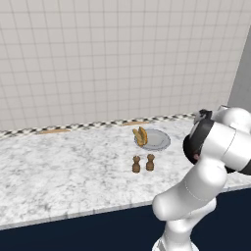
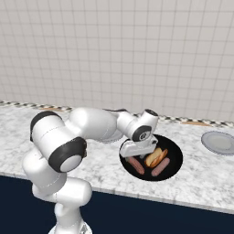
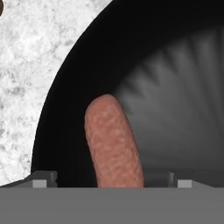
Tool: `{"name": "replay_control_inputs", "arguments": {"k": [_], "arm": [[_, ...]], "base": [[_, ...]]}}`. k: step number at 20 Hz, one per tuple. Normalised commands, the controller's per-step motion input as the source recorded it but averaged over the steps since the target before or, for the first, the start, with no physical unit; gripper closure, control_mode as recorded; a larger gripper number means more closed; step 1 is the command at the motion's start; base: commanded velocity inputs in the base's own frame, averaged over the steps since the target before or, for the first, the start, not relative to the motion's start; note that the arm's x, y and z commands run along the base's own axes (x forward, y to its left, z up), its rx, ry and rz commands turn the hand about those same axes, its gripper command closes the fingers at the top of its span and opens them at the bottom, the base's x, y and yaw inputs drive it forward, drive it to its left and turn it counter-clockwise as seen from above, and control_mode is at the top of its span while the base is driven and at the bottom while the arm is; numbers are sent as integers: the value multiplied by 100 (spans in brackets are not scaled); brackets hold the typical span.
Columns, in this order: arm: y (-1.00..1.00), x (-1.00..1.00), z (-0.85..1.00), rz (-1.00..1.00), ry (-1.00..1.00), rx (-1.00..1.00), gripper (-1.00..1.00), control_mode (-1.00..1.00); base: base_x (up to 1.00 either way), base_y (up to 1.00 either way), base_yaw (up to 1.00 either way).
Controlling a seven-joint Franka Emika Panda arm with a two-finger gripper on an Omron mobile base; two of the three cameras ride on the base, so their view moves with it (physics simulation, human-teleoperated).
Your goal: Place one bun and one sausage from the bowl on each plate.
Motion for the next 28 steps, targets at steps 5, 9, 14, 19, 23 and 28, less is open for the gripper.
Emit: {"name": "replay_control_inputs", "arguments": {"k": [5,9,14,19,23,28], "arm": [[0,0,-11,0,0,0,-100,-100],[0,0,-7,0,0,0,-100,-100],[0,0,-9,0,0,0,-100,-100],[0,0,-7,0,0,0,-100,-100],[0,0,-7,0,0,0,-100,-100],[0,0,-10,0,0,0,100,-100]], "base": [[0,0,0],[0,0,0],[0,0,0],[0,0,0],[0,0,0],[0,0,0]]}}
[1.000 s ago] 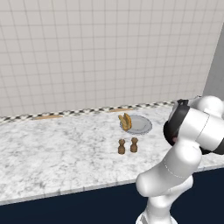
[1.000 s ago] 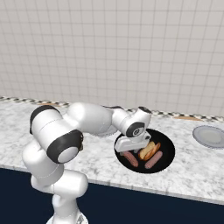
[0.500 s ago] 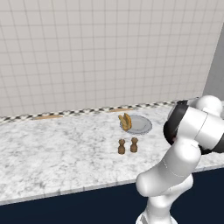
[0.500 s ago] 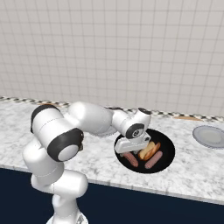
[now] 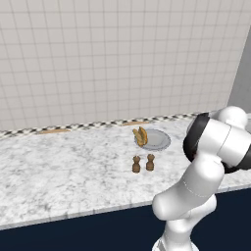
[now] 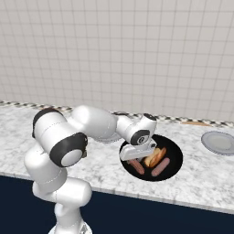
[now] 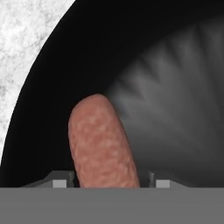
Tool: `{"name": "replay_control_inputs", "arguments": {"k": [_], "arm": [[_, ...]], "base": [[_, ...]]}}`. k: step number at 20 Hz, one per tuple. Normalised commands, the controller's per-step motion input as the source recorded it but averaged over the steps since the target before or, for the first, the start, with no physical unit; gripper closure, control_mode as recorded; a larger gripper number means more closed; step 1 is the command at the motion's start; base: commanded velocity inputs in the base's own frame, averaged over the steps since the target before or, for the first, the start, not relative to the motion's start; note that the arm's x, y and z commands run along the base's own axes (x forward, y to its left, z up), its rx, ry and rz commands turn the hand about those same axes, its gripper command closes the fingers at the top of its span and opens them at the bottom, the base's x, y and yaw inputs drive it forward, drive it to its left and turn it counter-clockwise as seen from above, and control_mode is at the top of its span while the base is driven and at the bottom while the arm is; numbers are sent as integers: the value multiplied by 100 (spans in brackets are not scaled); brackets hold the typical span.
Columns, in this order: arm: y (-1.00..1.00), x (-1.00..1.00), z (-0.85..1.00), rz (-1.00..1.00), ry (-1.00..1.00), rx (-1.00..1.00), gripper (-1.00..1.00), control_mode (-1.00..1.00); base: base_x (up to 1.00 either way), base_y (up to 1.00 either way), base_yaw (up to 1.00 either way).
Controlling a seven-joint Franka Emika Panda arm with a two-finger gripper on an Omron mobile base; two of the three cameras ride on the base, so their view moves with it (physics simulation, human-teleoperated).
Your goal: Place one bun and one sausage from the bowl on each plate.
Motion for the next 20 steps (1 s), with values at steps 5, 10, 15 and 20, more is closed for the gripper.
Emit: {"name": "replay_control_inputs", "arguments": {"k": [5,10,15,20], "arm": [[0,0,-5,0,0,0,100,-100],[0,0,7,0,0,0,100,-100],[0,0,41,0,-5,-3,100,-100],[4,-2,53,0,-11,-7,100,-100]], "base": [[0,0,0],[0,0,0],[0,0,0],[0,0,0]]}}
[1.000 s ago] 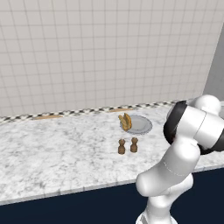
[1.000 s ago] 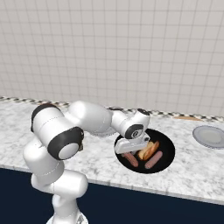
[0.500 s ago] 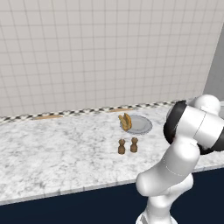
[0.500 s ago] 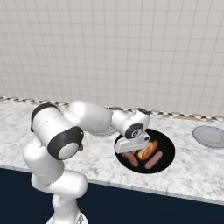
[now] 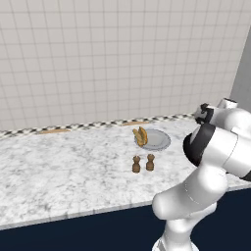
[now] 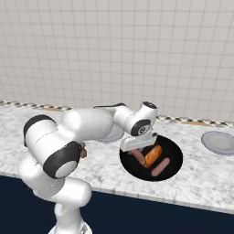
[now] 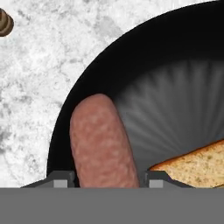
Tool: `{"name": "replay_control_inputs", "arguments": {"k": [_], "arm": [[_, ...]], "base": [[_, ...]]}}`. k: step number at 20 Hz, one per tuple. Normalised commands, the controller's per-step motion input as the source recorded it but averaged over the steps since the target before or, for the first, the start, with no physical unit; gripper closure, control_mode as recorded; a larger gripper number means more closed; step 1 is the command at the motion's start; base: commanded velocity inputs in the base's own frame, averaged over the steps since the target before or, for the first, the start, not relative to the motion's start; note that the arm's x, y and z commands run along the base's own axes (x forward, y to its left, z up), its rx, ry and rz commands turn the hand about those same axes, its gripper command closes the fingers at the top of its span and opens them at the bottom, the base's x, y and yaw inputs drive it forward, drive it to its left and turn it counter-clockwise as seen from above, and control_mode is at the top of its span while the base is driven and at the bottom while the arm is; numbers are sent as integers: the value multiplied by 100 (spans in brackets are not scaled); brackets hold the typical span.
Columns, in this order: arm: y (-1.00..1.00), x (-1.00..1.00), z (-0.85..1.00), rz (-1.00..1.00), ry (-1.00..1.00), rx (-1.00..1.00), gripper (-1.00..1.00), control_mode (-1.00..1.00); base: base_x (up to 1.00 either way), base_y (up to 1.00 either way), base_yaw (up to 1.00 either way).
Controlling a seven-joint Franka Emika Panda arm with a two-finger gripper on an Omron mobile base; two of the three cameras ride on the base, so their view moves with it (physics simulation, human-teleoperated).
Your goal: Place one bun and one sausage from the bowl on each plate.
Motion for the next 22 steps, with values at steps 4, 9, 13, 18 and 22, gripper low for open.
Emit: {"name": "replay_control_inputs", "arguments": {"k": [4,9,13,18,22], "arm": [[4,0,65,-6,-14,-9,100,-100],[22,1,52,-28,-14,-10,100,-100],[23,8,39,-45,-5,-7,100,-100],[32,40,11,-40,-1,-1,100,-100],[40,79,0,-34,-2,0,100,-100]], "base": [[0,0,0],[0,0,0],[0,0,0],[0,0,0],[0,0,0]]}}
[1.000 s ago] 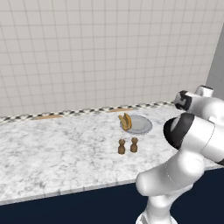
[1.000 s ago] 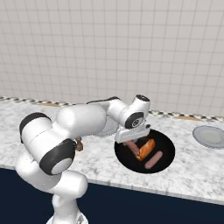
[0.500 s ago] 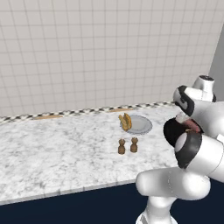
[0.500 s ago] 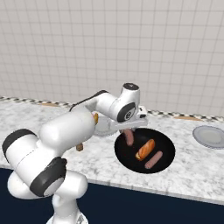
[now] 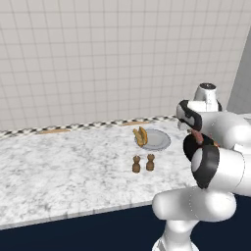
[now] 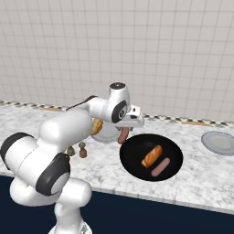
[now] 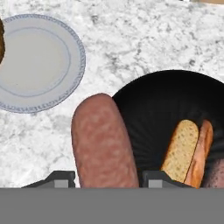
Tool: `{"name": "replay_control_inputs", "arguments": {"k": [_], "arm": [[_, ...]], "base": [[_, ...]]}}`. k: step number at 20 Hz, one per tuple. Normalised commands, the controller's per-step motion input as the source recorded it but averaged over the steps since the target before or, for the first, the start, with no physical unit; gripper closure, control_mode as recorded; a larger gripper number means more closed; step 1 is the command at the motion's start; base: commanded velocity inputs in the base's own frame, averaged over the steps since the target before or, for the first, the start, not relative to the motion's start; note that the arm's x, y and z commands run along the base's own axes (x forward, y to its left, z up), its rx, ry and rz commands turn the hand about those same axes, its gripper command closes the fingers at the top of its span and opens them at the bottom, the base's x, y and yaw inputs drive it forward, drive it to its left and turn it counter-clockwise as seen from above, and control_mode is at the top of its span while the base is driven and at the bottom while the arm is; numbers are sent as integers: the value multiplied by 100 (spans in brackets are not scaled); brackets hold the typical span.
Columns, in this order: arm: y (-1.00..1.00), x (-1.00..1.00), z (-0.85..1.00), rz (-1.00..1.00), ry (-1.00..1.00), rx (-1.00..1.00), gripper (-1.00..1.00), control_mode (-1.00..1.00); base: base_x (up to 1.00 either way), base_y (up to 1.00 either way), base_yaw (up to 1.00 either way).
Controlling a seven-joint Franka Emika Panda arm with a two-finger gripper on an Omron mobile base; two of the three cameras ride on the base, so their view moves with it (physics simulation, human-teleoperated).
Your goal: Place one bun and one sausage from the bowl on each plate.
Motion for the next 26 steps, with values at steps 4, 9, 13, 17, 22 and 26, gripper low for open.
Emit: {"name": "replay_control_inputs", "arguments": {"k": [4,9,13,17,22,26], "arm": [[43,77,0,-30,0,0,100,-100],[45,64,-9,-26,0,1,100,-100],[23,34,-23,-14,6,13,100,-100],[0,17,-29,-2,4,17,100,-100],[3,15,-33,2,-1,4,100,-100],[19,21,-39,6,-1,0,100,-100]], "base": [[0,0,0],[0,0,0],[0,0,0],[0,0,0],[0,0,0],[0,0,0]]}}
